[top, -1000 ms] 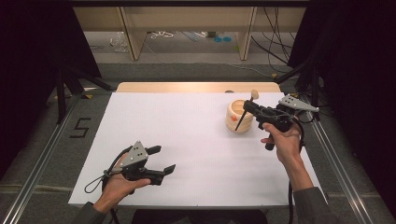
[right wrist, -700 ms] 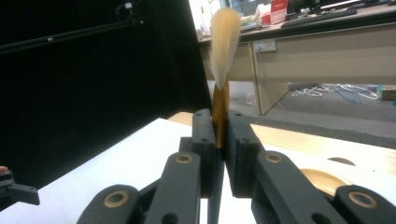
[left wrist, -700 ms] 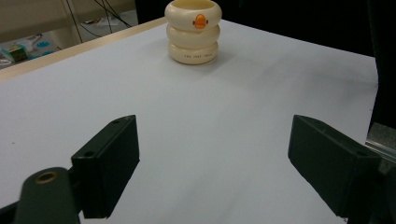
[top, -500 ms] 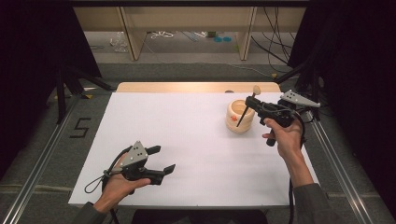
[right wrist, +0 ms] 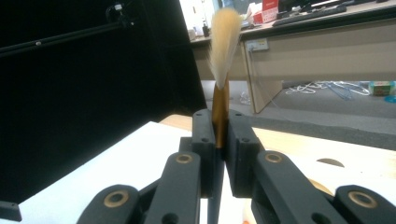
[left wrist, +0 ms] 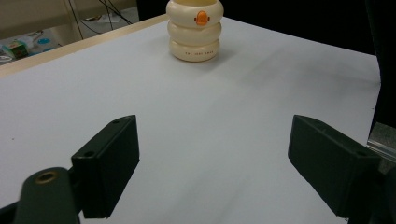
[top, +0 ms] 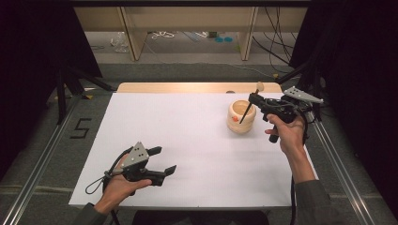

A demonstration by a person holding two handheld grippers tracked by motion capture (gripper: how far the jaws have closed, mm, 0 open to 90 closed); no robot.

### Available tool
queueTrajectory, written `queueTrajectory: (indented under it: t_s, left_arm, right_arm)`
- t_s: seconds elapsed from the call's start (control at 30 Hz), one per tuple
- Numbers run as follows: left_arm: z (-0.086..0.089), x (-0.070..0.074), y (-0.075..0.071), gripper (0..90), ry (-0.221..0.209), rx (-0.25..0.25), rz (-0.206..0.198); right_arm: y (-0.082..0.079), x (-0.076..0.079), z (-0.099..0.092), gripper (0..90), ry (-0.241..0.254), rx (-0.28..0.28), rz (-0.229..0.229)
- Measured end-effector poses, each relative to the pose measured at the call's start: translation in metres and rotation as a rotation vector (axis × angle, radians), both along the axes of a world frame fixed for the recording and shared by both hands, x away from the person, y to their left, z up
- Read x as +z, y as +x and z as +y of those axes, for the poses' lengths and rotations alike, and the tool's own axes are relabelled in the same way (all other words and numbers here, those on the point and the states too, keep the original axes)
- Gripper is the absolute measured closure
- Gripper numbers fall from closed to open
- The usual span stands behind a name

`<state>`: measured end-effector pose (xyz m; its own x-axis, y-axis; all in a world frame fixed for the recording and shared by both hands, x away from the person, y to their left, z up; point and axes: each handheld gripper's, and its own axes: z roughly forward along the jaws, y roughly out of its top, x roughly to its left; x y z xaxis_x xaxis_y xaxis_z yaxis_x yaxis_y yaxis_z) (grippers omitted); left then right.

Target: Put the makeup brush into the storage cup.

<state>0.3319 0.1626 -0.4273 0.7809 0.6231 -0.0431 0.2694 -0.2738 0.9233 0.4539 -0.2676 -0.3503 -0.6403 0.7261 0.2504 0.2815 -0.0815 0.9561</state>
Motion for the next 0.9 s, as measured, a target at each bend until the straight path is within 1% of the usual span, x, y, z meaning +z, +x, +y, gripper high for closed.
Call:
queueTrajectory:
  t_s: [0.03, 0.07, 0.1, 0.13, 0.2, 0.23, 0.27, 0.3, 0.33, 0.37, 0.43, 0.47, 0.5, 0.6, 0.67, 0.7, 0.73, 0.77, 0.8, 0.83, 0.87, 0.9]
  left_arm:
    - [0.000, 0.000, 0.000, 16.4, 0.010, 0.006, 0.003]
    - [-0.001, -0.001, 0.000, 16.4, 0.011, 0.007, 0.005]
    - [-0.001, -0.001, -0.001, 16.4, 0.007, 0.009, 0.013]
    - [-0.001, -0.002, 0.000, 16.4, 0.007, -0.006, 0.004]
    - [-0.002, -0.002, 0.000, 16.4, 0.007, -0.006, 0.006]
    - [-0.001, -0.001, 0.000, 16.4, 0.006, -0.004, 0.004]
    - [-0.001, -0.001, 0.000, 16.4, 0.015, 0.003, 0.006]
    - [0.000, -0.001, -0.001, 16.4, 0.012, 0.004, 0.006]
    - [0.000, -0.001, -0.001, 16.4, 0.009, 0.006, 0.007]
    - [0.000, -0.001, 0.000, 16.4, 0.010, 0.005, 0.005]
    - [0.000, -0.001, 0.000, 16.5, 0.013, 0.005, 0.006]
    - [0.000, -0.001, 0.000, 16.5, 0.013, 0.006, 0.006]
    - [-0.001, -0.001, 0.000, 16.5, 0.015, 0.005, 0.007]
    - [-0.001, -0.001, 0.000, 16.5, 0.017, 0.001, 0.005]
    - [-0.001, -0.001, 0.000, 16.5, 0.016, 0.001, 0.005]
    - [-0.001, -0.001, 0.000, 16.5, 0.016, 0.002, 0.005]
    - [-0.001, -0.001, 0.000, 16.5, 0.007, -0.004, 0.007]
    - [-0.001, -0.001, 0.000, 16.5, 0.016, 0.000, 0.009]
    - [-0.001, -0.001, 0.000, 16.5, 0.014, 0.000, 0.011]
    - [-0.002, -0.002, 0.000, 16.5, 0.014, 0.000, 0.012]
    - [-0.002, -0.002, 0.000, 16.5, 0.013, 0.000, 0.012]
    - [-0.002, -0.002, 0.000, 16.6, 0.012, 0.001, 0.012]
  right_arm:
    - [0.001, 0.000, 0.000, 83.6, 0.010, -0.001, 0.004]
    - [0.003, -0.001, 0.000, 83.7, 0.020, -0.004, 0.001]
    - [0.004, -0.001, 0.000, 83.6, 0.012, -0.005, 0.001]
    - [0.006, -0.001, -0.001, 83.6, 0.004, -0.007, 0.003]
    - [0.009, -0.002, -0.001, 83.6, 0.010, -0.015, 0.016]
    - [0.010, -0.002, -0.001, 83.6, 0.014, -0.017, 0.005]
    - [0.011, -0.003, -0.001, 83.6, 0.018, -0.018, 0.011]
    - [0.013, -0.003, -0.001, 83.6, 0.021, -0.025, 0.011]
    - [0.014, -0.003, -0.002, 83.6, 0.005, -0.023, 0.011]
    - [0.015, -0.003, -0.002, 83.6, 0.006, -0.025, 0.013]
    - [0.016, -0.002, -0.003, 83.6, -0.013, -0.034, 0.019]
    - [0.018, -0.001, -0.003, 83.6, 0.004, -0.036, 0.010]
    - [0.018, 0.000, -0.003, 83.6, 0.002, -0.035, 0.008]
    - [0.019, 0.002, -0.005, 83.7, 0.001, -0.041, 0.023]
    - [0.022, 0.002, -0.006, 83.6, 0.008, -0.050, 0.008]
    - [0.022, 0.002, -0.007, 83.6, 0.001, -0.053, 0.022]
    - [0.023, 0.002, -0.007, 83.6, 0.004, -0.058, 0.024]
    - [0.024, 0.002, -0.007, 83.6, 0.007, -0.057, 0.021]
    - [0.026, 0.001, -0.007, 83.6, 0.015, -0.061, 0.009]
    - [0.026, 0.000, -0.008, 83.6, 0.006, -0.070, 0.018]
    - [0.027, 0.000, -0.008, 83.7, 0.006, -0.075, 0.022]
    - [0.029, -0.001, -0.008, 83.6, 0.022, -0.075, 0.019]
